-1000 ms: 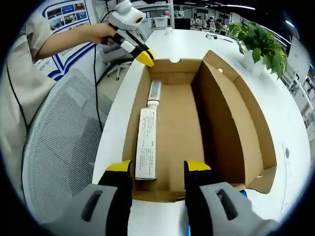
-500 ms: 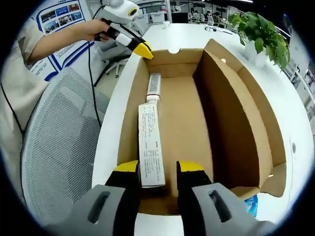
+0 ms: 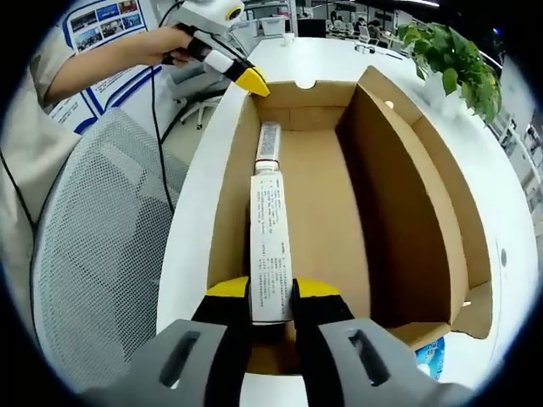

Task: Operate the shoe box by opening the lid, removing the specified soft item, and placing it in the target area until the item is outside and the box remains undamaged.

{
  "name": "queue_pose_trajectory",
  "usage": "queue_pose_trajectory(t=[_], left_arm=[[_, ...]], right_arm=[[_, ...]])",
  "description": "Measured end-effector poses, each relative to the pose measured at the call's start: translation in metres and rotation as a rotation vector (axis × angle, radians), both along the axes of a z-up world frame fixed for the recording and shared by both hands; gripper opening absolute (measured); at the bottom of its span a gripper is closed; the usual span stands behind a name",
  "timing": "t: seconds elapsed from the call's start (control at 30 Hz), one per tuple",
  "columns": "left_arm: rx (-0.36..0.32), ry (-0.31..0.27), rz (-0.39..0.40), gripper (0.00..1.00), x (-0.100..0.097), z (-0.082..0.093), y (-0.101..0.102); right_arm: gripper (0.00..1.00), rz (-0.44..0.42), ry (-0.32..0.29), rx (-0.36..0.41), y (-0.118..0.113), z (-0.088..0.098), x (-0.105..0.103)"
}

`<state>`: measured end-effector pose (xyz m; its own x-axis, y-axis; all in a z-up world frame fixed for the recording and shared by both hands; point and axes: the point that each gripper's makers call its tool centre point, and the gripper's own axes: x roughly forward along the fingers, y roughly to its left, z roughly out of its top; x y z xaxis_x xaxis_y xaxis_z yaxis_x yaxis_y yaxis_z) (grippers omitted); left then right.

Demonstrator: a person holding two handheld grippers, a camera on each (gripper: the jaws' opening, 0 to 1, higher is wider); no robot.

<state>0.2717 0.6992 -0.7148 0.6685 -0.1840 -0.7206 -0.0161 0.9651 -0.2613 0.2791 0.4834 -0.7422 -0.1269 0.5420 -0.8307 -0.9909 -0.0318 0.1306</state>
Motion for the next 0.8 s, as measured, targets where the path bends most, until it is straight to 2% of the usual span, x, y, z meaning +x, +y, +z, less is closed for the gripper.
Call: queue_pose_trajectory(t=[0.1,0.4,0.8], left_arm=[[0.004,0.002,0.001,0.04,0.000,0.000,0.000],[0.005,0.004,0.009,0.04,0.000,0.000,0.000],[0.018,0.009,0.007,0.04,0.001,-0.001,0.001]], right_arm=[[0.16,-0.025,0.010,0.004,0.002,0.004,0.001],[0.15,-0.050,-0.011,0.028,0.003,0.017,0.004],[0.15,-0.093,-0.030,0.080,-0.001,0.050,0.014]])
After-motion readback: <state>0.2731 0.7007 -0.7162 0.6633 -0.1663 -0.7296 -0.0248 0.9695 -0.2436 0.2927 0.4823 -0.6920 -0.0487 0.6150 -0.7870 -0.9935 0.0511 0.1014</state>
